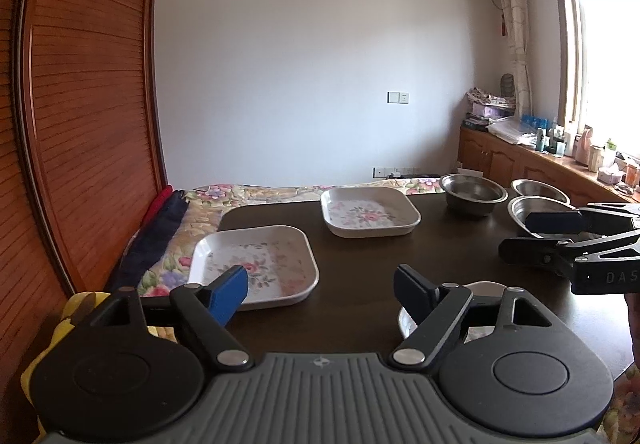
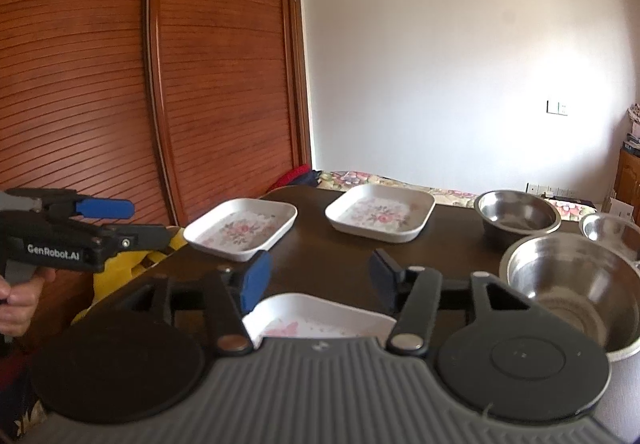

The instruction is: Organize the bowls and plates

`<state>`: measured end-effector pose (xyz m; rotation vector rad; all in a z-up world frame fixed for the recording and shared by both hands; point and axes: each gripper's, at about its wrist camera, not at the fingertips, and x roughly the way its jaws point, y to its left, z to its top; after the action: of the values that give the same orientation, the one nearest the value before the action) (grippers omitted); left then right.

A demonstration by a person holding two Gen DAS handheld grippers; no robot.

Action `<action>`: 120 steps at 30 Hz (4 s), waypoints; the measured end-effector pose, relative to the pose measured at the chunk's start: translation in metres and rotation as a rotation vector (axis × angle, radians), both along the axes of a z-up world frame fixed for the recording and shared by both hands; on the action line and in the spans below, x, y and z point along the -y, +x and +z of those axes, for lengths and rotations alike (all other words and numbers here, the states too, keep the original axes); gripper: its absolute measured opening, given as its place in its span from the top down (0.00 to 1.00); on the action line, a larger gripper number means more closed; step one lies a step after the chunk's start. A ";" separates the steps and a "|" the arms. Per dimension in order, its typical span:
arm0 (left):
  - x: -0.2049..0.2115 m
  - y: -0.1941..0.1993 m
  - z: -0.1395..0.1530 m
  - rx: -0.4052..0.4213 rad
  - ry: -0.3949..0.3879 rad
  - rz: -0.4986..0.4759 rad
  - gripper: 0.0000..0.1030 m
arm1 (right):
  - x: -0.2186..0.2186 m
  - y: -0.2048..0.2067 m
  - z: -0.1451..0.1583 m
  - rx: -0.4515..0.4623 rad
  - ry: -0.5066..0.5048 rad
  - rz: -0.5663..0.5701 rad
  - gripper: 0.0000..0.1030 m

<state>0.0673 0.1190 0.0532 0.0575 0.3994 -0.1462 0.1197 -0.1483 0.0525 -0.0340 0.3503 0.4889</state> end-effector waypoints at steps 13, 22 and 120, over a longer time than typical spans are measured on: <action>-0.035 0.040 -0.009 -0.028 -0.002 0.031 0.00 | -0.032 0.028 0.000 -0.008 -0.029 0.025 0.07; -0.061 0.092 -0.027 -0.068 0.009 0.017 0.00 | -0.066 0.064 0.002 -0.061 -0.057 0.067 0.04; 0.022 0.062 -0.019 -0.139 -0.061 -0.116 0.62 | 0.007 0.080 -0.011 -0.257 0.058 0.006 0.91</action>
<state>0.1290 0.0967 0.0337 0.0103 0.5299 -0.2781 0.2002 -0.1548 0.0411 0.0851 0.5873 0.5107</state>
